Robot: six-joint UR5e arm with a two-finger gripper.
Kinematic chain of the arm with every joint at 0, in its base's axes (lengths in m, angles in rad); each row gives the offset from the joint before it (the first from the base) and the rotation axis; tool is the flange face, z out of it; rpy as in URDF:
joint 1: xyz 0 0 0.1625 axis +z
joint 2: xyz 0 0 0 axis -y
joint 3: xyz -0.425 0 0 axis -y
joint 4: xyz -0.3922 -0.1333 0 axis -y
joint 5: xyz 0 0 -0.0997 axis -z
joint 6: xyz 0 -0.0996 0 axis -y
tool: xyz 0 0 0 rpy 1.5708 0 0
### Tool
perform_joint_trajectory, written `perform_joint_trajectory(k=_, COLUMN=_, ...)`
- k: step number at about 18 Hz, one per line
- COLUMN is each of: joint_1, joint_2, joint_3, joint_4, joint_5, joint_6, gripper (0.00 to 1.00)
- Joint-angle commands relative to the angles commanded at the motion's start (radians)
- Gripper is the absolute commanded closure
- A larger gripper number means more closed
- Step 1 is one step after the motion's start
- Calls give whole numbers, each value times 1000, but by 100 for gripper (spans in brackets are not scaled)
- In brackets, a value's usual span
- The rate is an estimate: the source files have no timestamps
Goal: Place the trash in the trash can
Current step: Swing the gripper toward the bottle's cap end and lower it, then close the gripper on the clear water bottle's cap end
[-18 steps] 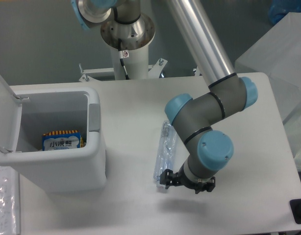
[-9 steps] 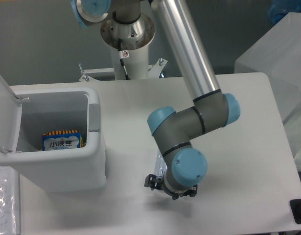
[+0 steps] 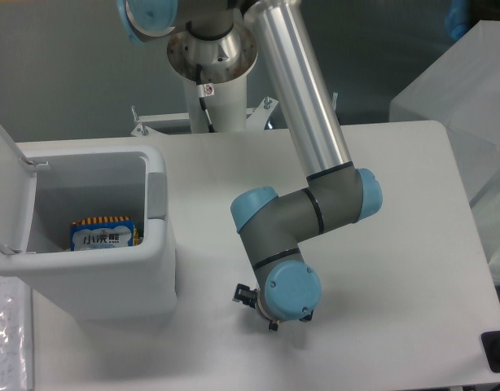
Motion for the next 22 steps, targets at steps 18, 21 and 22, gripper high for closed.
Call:
perform_joint_trajectory(k=18, joint_1=8, joint_2=67, joint_3=12, joint_4=8, joint_5=-32, joint_6=3, gripper=100)
perform_joint_trajectory(k=21, joint_1=37, joint_2=110, joint_3=37, joint_4=12, joint_5=-104, joint_6=5, gripper=100)
perform_joint_trajectory(k=22, joint_1=47, joint_2=129, joint_3=38, joint_4=12, joint_5=-130, joint_6=8, gripper=100)
